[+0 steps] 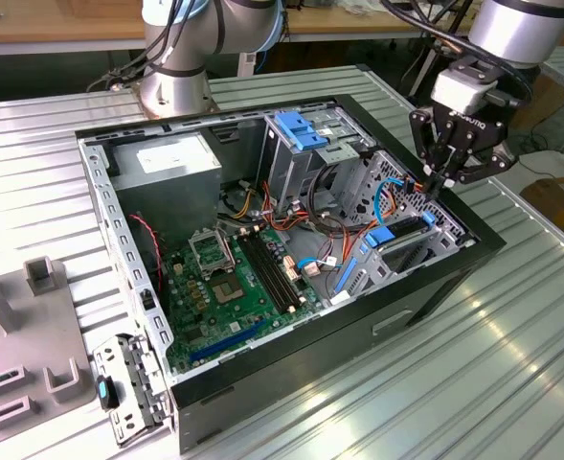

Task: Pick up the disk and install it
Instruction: 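Insert the first disk wire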

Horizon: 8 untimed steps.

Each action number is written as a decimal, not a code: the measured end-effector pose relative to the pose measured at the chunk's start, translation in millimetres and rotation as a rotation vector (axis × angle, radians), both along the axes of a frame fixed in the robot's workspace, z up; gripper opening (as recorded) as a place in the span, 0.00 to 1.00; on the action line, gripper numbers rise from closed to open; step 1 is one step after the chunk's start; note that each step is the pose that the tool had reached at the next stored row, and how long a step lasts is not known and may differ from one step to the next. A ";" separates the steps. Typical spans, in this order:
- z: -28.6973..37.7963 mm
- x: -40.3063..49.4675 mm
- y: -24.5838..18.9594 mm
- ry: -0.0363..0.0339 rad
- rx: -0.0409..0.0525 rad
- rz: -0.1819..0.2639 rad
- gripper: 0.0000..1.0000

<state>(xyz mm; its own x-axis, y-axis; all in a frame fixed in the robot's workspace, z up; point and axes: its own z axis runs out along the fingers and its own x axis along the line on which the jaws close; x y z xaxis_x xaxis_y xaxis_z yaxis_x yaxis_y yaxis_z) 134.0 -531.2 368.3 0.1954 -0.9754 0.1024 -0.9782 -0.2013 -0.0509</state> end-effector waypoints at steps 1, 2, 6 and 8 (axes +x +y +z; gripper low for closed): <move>-0.1 -0.3 0.0 0.0000 0.0000 -0.013 0.17; -0.2 -0.4 0.0 0.0000 0.0000 -0.026 0.17; -0.8 -1.0 0.0 0.0000 0.0000 -0.087 0.17; -1.2 -1.6 0.0 0.0000 0.0000 -0.128 0.17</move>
